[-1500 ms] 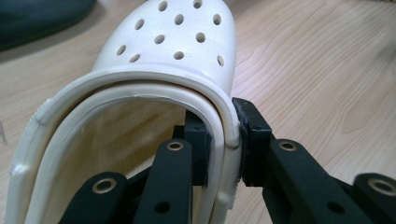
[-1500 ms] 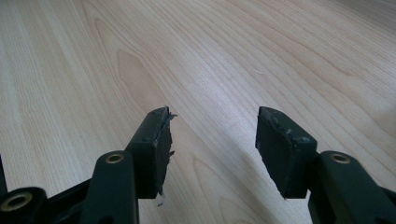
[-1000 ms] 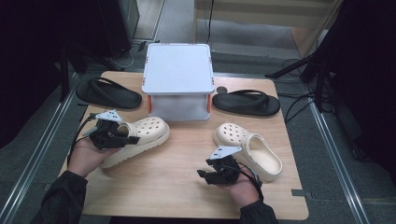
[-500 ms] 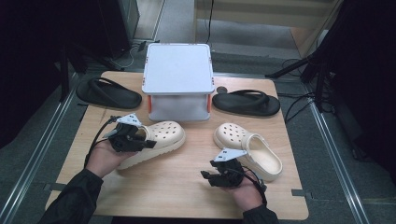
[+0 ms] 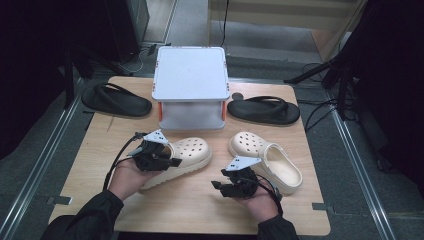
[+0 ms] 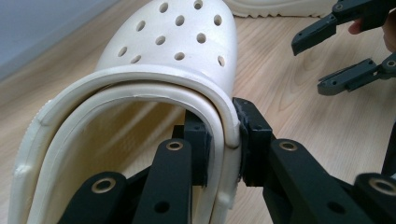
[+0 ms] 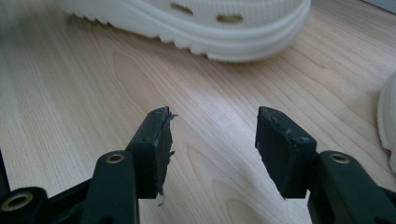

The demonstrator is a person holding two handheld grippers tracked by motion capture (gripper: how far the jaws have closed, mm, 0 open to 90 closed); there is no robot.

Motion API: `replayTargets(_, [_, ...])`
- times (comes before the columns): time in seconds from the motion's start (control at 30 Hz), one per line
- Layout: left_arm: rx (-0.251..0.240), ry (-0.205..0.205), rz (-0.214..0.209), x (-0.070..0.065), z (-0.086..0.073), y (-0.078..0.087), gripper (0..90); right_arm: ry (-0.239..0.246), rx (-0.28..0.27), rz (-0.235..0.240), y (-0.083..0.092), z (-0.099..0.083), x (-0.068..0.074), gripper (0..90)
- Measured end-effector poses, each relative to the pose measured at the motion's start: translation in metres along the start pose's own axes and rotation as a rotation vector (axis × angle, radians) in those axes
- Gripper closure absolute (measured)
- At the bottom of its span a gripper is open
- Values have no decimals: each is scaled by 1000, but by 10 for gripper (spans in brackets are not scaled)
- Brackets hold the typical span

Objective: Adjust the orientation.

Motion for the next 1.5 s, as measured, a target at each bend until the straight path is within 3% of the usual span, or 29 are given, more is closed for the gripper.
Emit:
replayTargets(0.3, [12,-19,-9,-8,-3,-20,762,7,-1,7,-3,3,2,462])
replayTargets(0.43, [13,-23,-20,-9,-2,-19,637,2,-6,7,-4,4,3,462])
replayTargets(0.5, [25,-9,-8,-8,-4,-15,548,-8,-13,2,-5,5,2,466])
replayTargets(0.6, [24,-5,-15,-11,-4,-2,512,-27,-30,5,-3,7,2,500])
replayTargets(0.77, [-7,-4,5,-6,-3,22,520,-47,-52,7,-4,11,2,541])
replayTargets(0.87, [-17,-15,9,3,-5,35,625,-65,-59,12,-5,14,4,587])
replayTargets(0.9, [-23,-13,14,7,-6,40,705,-87,-63,16,-6,17,5,633])
replayTargets(0.97, [-30,-5,29,17,-8,47,730,-98,-66,21,-8,18,6,660])
replayTargets(1.07, [-28,-5,62,33,-13,56,848,-123,-59,30,-13,22,9,811])
replayTargets(1.2, [-11,39,88,59,-22,58,895,-111,-68,13,-17,26,12,900])
replayTargets(1.27, [-14,43,93,68,-24,57,897,-113,-74,5,-20,30,15,900])
replayTargets(1.4, [-47,52,61,80,-24,48,897,-114,-53,4,-29,33,20,900])
replayTargets(1.5, [-22,71,42,87,-30,38,896,-115,-39,3,-37,34,23,900])
Point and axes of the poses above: each handheld gripper's, and its own axes: y roughly backward along the jaws, z roughly out of its top, x roughly to its left, the point moved 10 cm from there along -y, roughly forward along the jaws, and after that the axes turned 8 degrees about -z, right-handed, at the moved point
